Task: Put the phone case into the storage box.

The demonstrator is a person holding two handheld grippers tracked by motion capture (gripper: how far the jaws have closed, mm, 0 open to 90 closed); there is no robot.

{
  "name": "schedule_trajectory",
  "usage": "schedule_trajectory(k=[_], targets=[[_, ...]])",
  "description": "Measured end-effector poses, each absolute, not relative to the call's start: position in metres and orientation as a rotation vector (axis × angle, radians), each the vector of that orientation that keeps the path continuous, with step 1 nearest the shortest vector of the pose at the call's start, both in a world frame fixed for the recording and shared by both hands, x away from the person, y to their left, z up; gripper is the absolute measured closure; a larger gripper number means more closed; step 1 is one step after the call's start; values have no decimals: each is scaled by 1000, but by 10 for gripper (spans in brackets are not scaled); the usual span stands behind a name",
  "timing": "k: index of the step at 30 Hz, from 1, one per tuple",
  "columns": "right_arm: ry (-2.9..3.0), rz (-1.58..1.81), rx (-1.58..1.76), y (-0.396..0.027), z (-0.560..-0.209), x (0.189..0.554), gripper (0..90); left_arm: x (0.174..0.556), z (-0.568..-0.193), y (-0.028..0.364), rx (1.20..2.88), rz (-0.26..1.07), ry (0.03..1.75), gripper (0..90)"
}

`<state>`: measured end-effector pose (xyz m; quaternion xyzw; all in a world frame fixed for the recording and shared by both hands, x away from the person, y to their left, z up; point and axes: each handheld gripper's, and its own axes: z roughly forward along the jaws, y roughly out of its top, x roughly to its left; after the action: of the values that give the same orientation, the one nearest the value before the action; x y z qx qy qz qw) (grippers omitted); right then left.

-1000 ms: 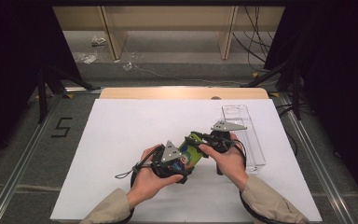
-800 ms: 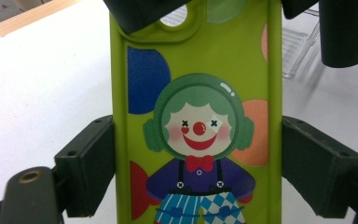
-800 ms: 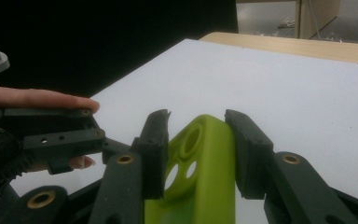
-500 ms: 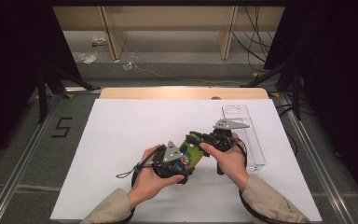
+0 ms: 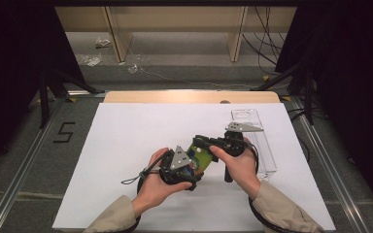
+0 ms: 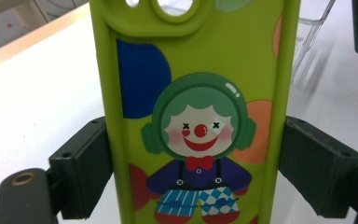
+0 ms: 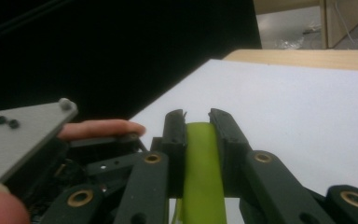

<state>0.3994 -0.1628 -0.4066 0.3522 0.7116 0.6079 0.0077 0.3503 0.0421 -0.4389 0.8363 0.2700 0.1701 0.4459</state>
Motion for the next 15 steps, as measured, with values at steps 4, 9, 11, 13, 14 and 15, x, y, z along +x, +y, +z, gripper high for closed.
schedule_trajectory(k=[4, 9, 11, 13, 14, 15], targets=[[2260, 1887, 1019, -160, -397, 394, 777, 353, -439, 48, 2061, 365, 631, 143], [2292, 1831, 947, -162, -393, 395, 777, 355, -436, 59, 2061, 379, 631, 154], [2305, 1812, 909, -163, -391, 396, 777, 357, -437, 62, 2064, 373, 630, 158], [2328, 1777, 848, -162, -388, 396, 777, 358, -438, 62, 2061, 356, 620, 175], [2354, 1753, 795, -162, -386, 395, 777, 358, -438, 62, 2060, 351, 618, 189], [2354, 1753, 795, -162, -386, 395, 777, 358, -439, 62, 2061, 347, 617, 189]])
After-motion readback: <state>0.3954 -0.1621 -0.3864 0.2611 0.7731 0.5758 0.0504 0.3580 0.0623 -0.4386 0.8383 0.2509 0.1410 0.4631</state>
